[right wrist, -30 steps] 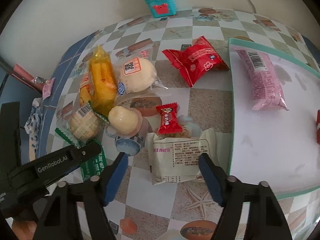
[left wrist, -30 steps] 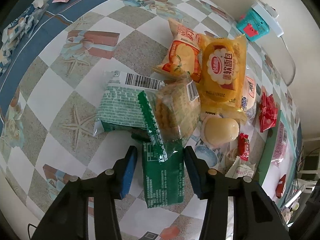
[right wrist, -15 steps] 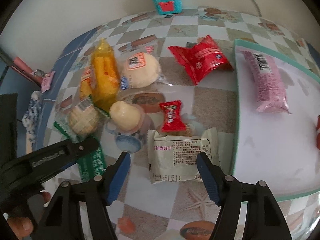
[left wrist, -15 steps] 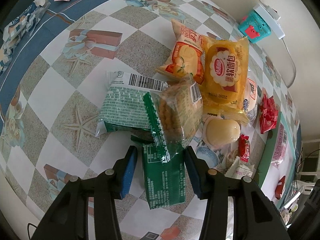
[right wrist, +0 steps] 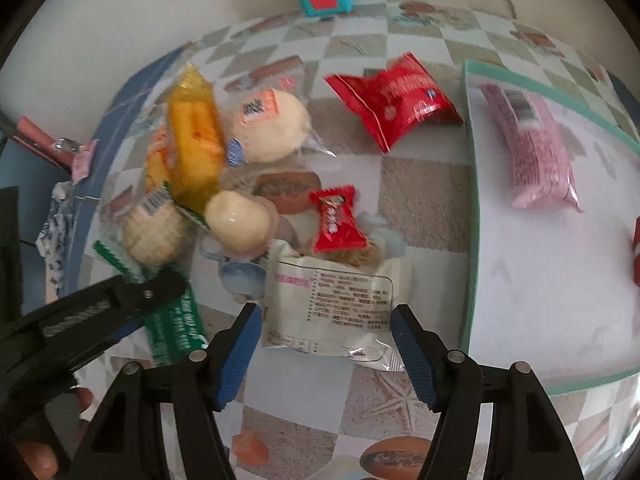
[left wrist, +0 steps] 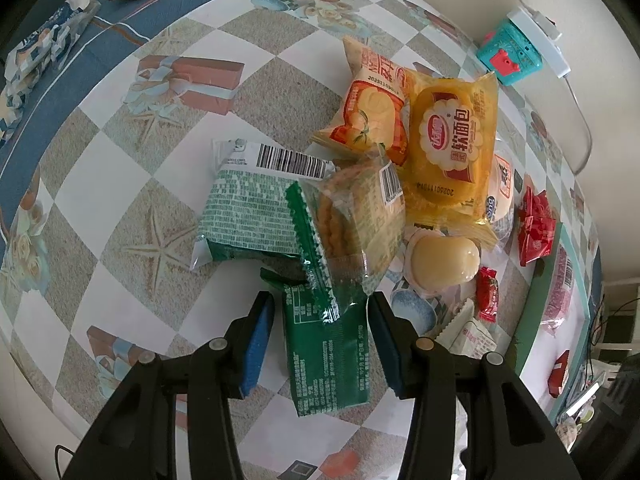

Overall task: Organize snacks
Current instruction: 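Grasp the white bread pack with the right tool while the left tool grasps the green pack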

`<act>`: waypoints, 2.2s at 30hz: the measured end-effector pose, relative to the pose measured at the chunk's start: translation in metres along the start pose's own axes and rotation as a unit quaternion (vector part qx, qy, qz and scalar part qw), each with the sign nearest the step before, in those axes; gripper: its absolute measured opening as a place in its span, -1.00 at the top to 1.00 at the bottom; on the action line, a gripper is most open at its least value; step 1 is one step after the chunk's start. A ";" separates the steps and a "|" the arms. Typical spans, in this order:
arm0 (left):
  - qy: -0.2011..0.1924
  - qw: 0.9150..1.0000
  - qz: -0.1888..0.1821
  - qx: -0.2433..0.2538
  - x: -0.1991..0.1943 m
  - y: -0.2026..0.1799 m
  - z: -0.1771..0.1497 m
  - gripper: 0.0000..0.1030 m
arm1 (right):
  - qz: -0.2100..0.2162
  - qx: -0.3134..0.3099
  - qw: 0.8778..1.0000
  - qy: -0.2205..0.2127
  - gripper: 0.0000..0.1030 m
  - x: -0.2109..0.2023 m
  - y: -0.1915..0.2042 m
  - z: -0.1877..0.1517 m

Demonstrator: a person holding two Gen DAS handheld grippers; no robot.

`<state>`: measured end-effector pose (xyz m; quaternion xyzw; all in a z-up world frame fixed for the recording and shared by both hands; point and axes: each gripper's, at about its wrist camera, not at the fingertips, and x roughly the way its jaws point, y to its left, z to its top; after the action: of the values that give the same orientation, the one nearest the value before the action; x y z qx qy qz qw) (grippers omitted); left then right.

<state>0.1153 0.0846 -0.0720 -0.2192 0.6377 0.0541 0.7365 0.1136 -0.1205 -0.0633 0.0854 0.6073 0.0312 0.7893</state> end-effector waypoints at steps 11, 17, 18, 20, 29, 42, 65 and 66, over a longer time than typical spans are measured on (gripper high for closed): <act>0.002 0.999 0.022 0.030 0.005 -0.020 -0.006 0.03 | -0.030 -0.021 0.999 -0.010 -0.40 0.006 0.013 -0.002; 0.002 0.999 0.030 0.039 0.006 -0.029 -0.008 0.03 | -0.046 -0.027 0.998 -0.019 -0.45 0.007 0.014 0.000; 0.002 0.999 0.030 0.039 0.006 -0.031 -0.008 0.03 | -0.048 -0.029 0.998 -0.021 -0.46 0.007 0.016 -0.001; 0.002 0.999 0.032 0.039 0.007 -0.034 -0.008 0.03 | -0.051 -0.033 0.998 -0.026 -0.46 0.007 0.018 0.000; -0.001 0.998 0.035 0.044 0.005 -0.030 -0.004 0.06 | -0.060 -0.040 0.997 -0.030 -0.65 0.012 0.024 0.001; -0.002 0.998 0.034 0.048 0.003 -0.030 -0.003 0.10 | -0.089 -0.055 0.994 -0.030 -0.68 0.027 0.036 -0.001; -0.005 0.997 0.045 0.056 0.004 -0.036 -0.006 0.16 | -0.094 -0.052 0.994 -0.011 -0.46 0.020 0.027 -0.003; -0.005 0.997 0.044 0.056 0.004 -0.036 -0.005 0.16 | -0.091 -0.049 0.995 -0.009 -0.46 0.018 0.026 -0.003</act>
<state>0.1240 0.0494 -0.0677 -0.1487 0.6454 0.0515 0.7475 0.1166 -0.0923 -0.0768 -0.0090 0.6028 -0.0121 0.7978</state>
